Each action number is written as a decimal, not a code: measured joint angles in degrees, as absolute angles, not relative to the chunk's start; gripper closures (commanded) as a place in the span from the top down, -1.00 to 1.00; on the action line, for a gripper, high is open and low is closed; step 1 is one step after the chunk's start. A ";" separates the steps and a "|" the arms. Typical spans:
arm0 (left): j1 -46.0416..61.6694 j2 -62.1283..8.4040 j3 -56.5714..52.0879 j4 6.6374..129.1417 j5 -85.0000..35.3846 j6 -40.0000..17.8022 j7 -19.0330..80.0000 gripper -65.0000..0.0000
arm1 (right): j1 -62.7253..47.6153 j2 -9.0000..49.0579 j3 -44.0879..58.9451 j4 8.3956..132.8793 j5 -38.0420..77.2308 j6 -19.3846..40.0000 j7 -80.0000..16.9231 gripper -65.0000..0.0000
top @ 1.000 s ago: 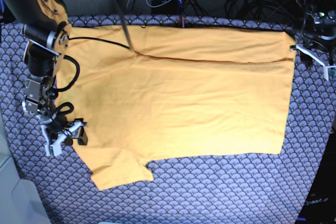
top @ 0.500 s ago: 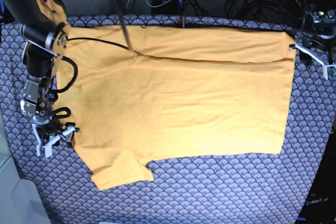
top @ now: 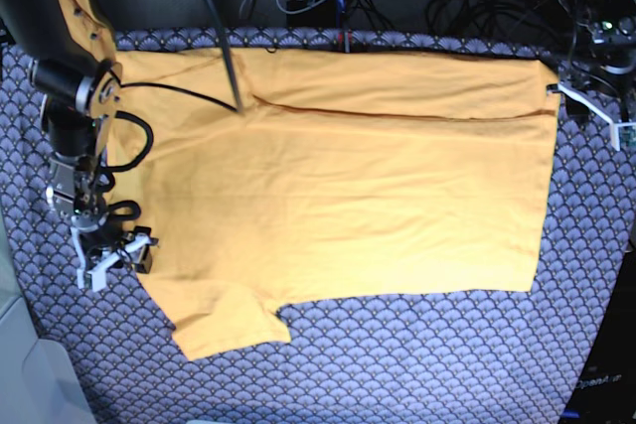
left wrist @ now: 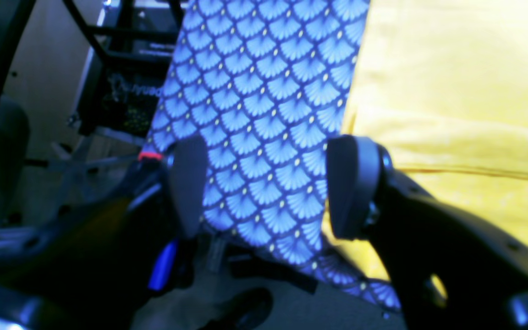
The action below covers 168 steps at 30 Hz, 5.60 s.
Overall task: Fold the T-shirt properly
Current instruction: 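Move the left gripper along the shirt side toward the hem, then lower both grippers onto the shirt's side edges and grasp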
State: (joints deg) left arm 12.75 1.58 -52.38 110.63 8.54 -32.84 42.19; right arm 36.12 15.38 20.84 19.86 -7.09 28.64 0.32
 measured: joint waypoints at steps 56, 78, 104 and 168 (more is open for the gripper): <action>-23.81 -12.40 -29.47 53.60 8.47 -14.98 22.06 0.24 | 27.40 15.09 19.33 35.64 -7.90 35.79 2.37 -1.00; -35.31 -16.16 -23.27 18.06 8.56 -12.58 -0.08 0.24 | 25.98 15.22 19.16 35.68 -8.16 35.79 2.26 -1.00; -34.30 -16.16 -23.46 18.06 8.10 -10.07 -2.37 -0.88 | 25.98 16.38 19.16 35.68 -8.14 35.81 0.56 -1.00; -33.87 -14.41 -27.99 18.13 8.16 -9.65 -3.57 0.27 | 23.16 16.53 19.22 41.10 -8.14 39.40 0.25 -1.00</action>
